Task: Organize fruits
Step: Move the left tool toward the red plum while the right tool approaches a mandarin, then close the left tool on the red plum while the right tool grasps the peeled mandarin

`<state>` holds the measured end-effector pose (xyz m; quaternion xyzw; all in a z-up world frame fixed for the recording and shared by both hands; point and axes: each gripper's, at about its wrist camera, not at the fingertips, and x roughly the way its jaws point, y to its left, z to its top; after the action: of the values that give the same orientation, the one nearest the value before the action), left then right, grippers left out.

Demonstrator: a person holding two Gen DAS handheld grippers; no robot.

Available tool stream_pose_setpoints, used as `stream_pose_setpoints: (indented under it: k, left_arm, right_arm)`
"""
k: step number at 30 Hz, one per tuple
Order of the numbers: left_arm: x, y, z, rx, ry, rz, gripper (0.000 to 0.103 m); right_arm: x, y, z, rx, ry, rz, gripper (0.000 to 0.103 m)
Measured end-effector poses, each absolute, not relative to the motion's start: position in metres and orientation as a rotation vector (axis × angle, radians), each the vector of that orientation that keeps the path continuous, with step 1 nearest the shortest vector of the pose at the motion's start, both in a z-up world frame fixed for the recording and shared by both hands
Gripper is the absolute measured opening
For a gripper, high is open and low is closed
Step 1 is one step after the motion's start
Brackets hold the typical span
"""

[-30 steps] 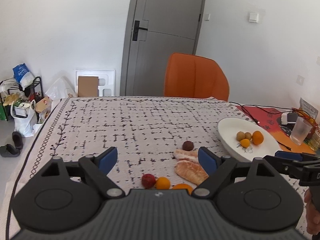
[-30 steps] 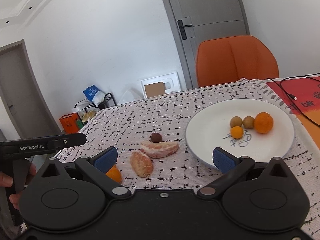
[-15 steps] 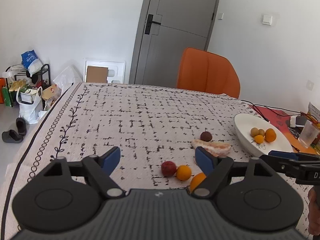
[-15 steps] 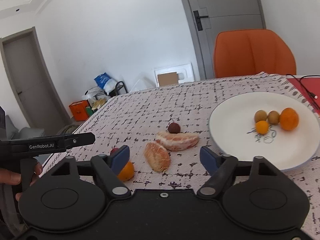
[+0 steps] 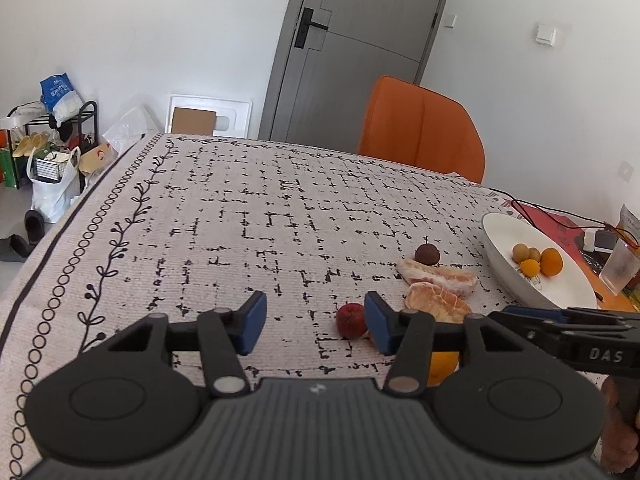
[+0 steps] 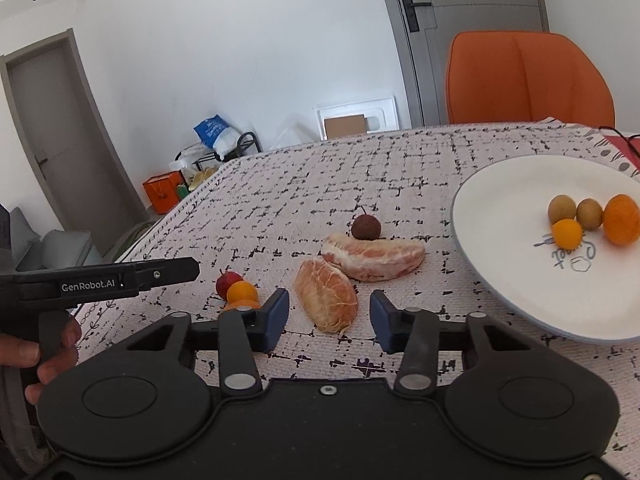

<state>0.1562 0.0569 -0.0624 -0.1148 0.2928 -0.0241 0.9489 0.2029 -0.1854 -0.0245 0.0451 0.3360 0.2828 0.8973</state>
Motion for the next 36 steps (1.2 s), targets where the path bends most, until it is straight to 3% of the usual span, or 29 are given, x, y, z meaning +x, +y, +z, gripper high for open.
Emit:
stream_pose_setpoints:
  k: [14, 20, 22, 25, 31, 34, 36]
  left_arm:
    - [0.172, 0.048, -0.073, -0.227, 0.623, -0.097, 0.034]
    - [0.178, 0.044, -0.076, -0.229, 0.634, -0.113, 0.033]
    - [0.179, 0.042, -0.075, -0.224, 0.636, -0.112, 0.033]
    - [0.181, 0.041, -0.074, -0.231, 0.640, -0.117, 0.033]
    - [0.181, 0.036, -0.075, -0.232, 0.632, -0.128, 0.030]
    - [0.182, 0.037, -0.076, -0.253, 0.636, -0.134, 0.017]
    - [0.183, 0.039, -0.076, -0.263, 0.645, -0.138, 0.016]
  right_arm:
    - [0.215, -0.168, -0.041, 0.053, 0.728, 0.604, 0.042]
    - [0.219, -0.165, -0.042, 0.034, 0.714, 0.603, 0.041]
    - [0.219, -0.164, -0.042, 0.017, 0.705, 0.591, 0.026]
    - [0.219, -0.172, -0.041, 0.046, 0.717, 0.588, 0.018]
    - [0.208, -0.183, -0.039, 0.051, 0.731, 0.601, 0.014]
    - [0.203, -0.187, -0.038, 0.056, 0.741, 0.604, 0.014]
    - [0.203, -0.187, -0.037, 0.052, 0.751, 0.602, 0.015]
